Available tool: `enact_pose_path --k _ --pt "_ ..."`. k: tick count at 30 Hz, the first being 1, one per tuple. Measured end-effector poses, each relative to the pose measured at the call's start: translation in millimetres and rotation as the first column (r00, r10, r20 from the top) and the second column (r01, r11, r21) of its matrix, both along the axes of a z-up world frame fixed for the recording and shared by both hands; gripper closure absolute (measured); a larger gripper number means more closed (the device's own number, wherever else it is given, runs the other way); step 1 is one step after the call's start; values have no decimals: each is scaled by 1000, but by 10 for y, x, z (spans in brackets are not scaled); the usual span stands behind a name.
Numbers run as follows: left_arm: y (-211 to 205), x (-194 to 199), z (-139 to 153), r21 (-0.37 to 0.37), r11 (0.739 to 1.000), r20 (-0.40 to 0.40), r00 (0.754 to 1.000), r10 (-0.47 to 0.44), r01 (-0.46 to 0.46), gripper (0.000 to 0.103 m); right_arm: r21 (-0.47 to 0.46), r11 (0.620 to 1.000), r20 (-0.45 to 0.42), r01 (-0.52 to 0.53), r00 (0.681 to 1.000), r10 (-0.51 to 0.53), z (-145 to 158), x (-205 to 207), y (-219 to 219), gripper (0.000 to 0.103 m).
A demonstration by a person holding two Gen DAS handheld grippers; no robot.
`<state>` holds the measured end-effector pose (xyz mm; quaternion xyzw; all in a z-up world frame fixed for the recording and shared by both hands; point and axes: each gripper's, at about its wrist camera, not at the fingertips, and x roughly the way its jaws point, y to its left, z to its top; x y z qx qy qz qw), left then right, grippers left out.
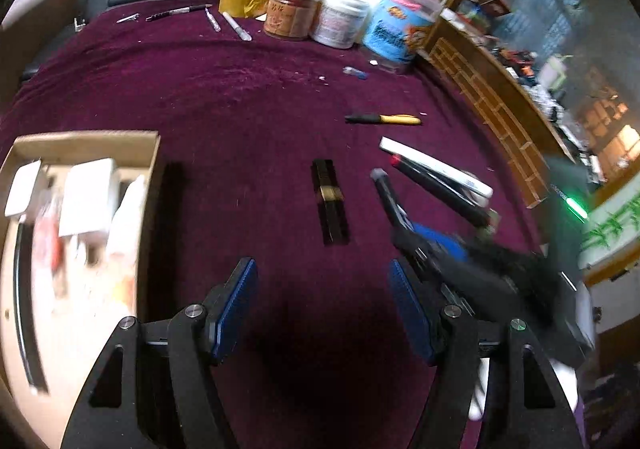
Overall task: Organize rigid objects
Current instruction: 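Grasp the black marker with the right gripper, then grasp the black-gold lipstick with the left gripper while the right gripper carries the marker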
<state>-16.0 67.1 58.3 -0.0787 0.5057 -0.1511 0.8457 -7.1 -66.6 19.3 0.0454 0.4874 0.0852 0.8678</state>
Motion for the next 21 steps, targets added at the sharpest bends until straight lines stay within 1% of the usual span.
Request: enact_pose_path --k 3,6,10,13,14,15,16,17,19,21 --pt "-115 220 -111 25 1000 -10 1000 5 -5 42 31 999 6 26 1000 -26 -5 -97 -81 91" --pt "-292 439 -235 89 996 -2 1000 -11 11 42 64 997 26 33 999 -35 -12 -179 -143 91" --pt "-464 608 -396 157 987 -5 1000 -31 31 42 103 994 41 35 998 -39 -26 -186 -185 91" --pt "-556 573 -419 222 974 52 997 -62 49 44 118 993 57 32 998 -39 -37 -185 -195 91" --pt "-571 552 -423 246 968 60 996 -70 53 47 121 992 58 33 998 -40 -39 -183 -197 91" --pt "-573 535 -410 245 967 67 994 -83 64 64 123 992 58 32 998 -39 -41 -179 -199 91" --pt "-574 519 -382 236 968 64 993 -98 81 84 124 992 58 33 997 -41 -42 -180 -200 91" --pt "-562 502 -348 248 966 67 993 -95 76 90 124 992 57 35 997 -43 -41 -180 -199 90" --pt "-522 468 -285 202 975 53 993 -101 88 90 122 992 53 41 997 -48 -39 -172 -197 90" --pt "-469 389 -219 174 981 57 993 -103 91 90 115 992 42 49 998 -54 -32 -159 -182 91"
